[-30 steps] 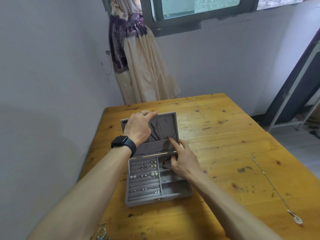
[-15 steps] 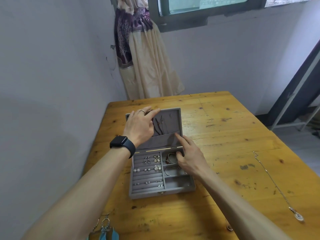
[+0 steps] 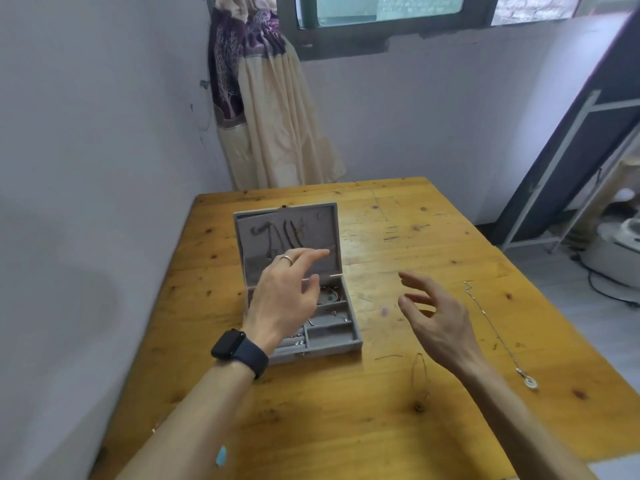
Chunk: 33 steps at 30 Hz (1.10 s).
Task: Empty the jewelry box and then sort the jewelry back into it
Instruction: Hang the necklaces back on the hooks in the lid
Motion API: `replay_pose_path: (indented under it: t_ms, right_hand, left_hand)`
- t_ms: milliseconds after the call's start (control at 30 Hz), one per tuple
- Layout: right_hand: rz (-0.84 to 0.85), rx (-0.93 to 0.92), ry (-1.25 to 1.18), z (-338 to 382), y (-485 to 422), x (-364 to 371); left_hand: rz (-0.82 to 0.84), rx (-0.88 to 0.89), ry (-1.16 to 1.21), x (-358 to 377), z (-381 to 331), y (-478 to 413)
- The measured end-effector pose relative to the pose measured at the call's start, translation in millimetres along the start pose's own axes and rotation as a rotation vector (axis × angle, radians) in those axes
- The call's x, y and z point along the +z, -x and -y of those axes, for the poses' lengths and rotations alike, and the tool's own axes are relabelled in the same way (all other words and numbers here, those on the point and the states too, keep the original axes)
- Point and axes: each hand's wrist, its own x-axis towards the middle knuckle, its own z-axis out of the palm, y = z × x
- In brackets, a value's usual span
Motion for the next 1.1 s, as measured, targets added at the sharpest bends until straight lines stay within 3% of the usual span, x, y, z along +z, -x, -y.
replay_pose_path:
  t_ms: [167,333,500,667,800,967,1100]
  right_hand:
    - [-0.075,0.111,0.07,-26.3,62.1,-36.8]
    - [-0.016,0.188,0.164,-52.5,105.7,-36.8]
    - [0.049,0.088,0.308,-63.3,125.6,-20.9]
    - [0.017,-0.03,0.514,-61.7,135.7,-8.3]
    - [-0.01,-0.088,0.54,-60.4,138.4,-2.0]
    - [0.067,-0.077,0.559,-49.8,134.5,-0.8]
    - [0.173,-0.05,0.765,-33.4,127.1,2.0]
  left_hand:
    - [0.092,-0.07,0.172,45.6,-35.8,58.8]
    - [0.228,-0.079,0.21,95.1,-61.2,104.7]
    - [0.243,-0.019,0.085,121.0,-67.4,129.8]
    - [0.23,-0.001,-0.039,127.1,-66.4,133.5]
    - [0.252,0.013,-0.081,128.0,-67.3,136.4]
    - [0.272,0.009,-0.099,127.8,-67.1,136.0]
    - [0.27,0.012,-0.096,127.7,-68.3,135.6]
